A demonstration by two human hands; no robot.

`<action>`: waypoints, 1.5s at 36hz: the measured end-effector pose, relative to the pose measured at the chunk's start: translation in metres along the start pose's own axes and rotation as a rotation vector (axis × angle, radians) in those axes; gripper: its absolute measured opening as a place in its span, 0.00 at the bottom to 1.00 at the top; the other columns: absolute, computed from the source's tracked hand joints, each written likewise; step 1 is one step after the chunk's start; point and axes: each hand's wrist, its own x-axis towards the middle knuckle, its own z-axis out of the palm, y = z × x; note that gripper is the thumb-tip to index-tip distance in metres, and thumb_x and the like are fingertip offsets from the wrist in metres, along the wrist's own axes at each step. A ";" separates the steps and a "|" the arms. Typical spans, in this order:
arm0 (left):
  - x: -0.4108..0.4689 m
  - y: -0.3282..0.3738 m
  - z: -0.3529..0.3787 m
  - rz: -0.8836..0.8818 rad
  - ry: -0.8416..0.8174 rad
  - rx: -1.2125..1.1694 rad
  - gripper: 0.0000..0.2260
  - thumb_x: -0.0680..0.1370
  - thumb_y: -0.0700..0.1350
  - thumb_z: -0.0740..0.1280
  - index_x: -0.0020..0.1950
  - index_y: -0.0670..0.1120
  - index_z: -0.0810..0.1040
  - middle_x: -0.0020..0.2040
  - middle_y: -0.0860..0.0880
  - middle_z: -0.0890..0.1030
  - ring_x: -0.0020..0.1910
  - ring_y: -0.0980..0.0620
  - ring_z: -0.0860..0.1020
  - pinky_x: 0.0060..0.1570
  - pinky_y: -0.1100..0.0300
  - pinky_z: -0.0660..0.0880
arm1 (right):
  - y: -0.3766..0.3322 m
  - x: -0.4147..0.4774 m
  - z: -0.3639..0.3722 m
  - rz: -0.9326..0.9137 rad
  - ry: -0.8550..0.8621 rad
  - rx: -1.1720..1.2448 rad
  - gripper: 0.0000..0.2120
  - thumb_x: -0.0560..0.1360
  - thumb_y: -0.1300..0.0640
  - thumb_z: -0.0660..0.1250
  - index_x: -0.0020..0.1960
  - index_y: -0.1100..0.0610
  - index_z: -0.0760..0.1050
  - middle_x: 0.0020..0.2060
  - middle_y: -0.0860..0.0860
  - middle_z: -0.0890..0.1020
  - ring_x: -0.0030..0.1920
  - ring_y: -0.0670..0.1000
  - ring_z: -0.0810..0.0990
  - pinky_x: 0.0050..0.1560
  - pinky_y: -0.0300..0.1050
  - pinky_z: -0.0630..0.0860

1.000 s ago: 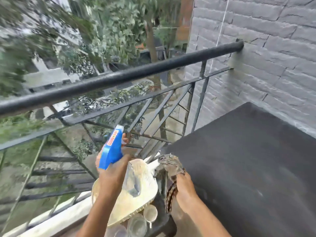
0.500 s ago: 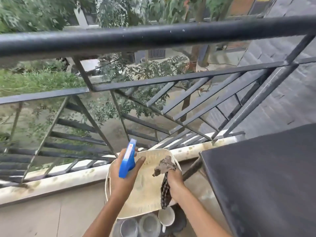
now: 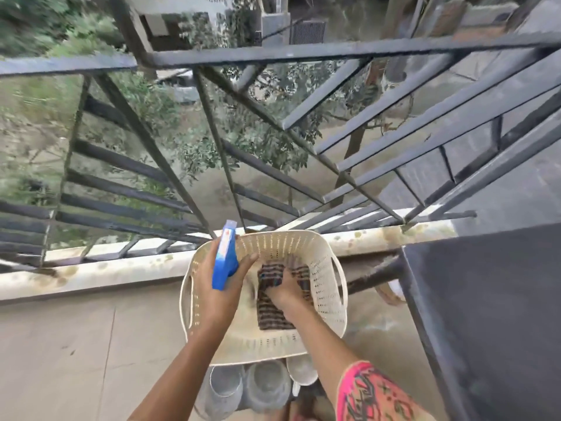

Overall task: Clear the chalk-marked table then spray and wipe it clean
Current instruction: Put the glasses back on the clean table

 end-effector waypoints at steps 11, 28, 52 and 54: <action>-0.015 0.009 -0.002 -0.010 0.018 0.032 0.18 0.69 0.43 0.76 0.53 0.48 0.72 0.37 0.57 0.72 0.35 0.70 0.73 0.37 0.78 0.67 | -0.007 -0.059 -0.048 -0.169 0.044 0.020 0.23 0.80 0.61 0.57 0.74 0.53 0.60 0.65 0.54 0.73 0.47 0.48 0.74 0.42 0.34 0.72; -0.107 -0.011 -0.036 -0.217 -0.169 0.171 0.34 0.69 0.36 0.73 0.72 0.43 0.61 0.68 0.43 0.71 0.67 0.46 0.70 0.61 0.59 0.65 | 0.054 -0.201 -0.071 -0.607 0.258 -0.114 0.15 0.75 0.61 0.66 0.61 0.57 0.75 0.57 0.51 0.80 0.57 0.48 0.76 0.59 0.33 0.69; -0.172 -0.134 -0.035 -0.305 -0.061 0.185 0.41 0.57 0.43 0.79 0.67 0.49 0.65 0.60 0.57 0.69 0.57 0.66 0.68 0.44 0.79 0.66 | 0.151 -0.128 0.041 -0.616 0.462 -0.565 0.52 0.50 0.35 0.77 0.65 0.63 0.70 0.60 0.60 0.77 0.64 0.62 0.70 0.64 0.58 0.64; -0.171 -0.142 -0.035 -0.301 -0.062 0.210 0.46 0.57 0.44 0.81 0.71 0.46 0.63 0.65 0.50 0.70 0.63 0.54 0.69 0.50 0.70 0.68 | 0.151 -0.125 0.040 -0.636 0.492 -0.533 0.49 0.51 0.36 0.77 0.64 0.62 0.71 0.59 0.59 0.78 0.63 0.61 0.71 0.64 0.53 0.60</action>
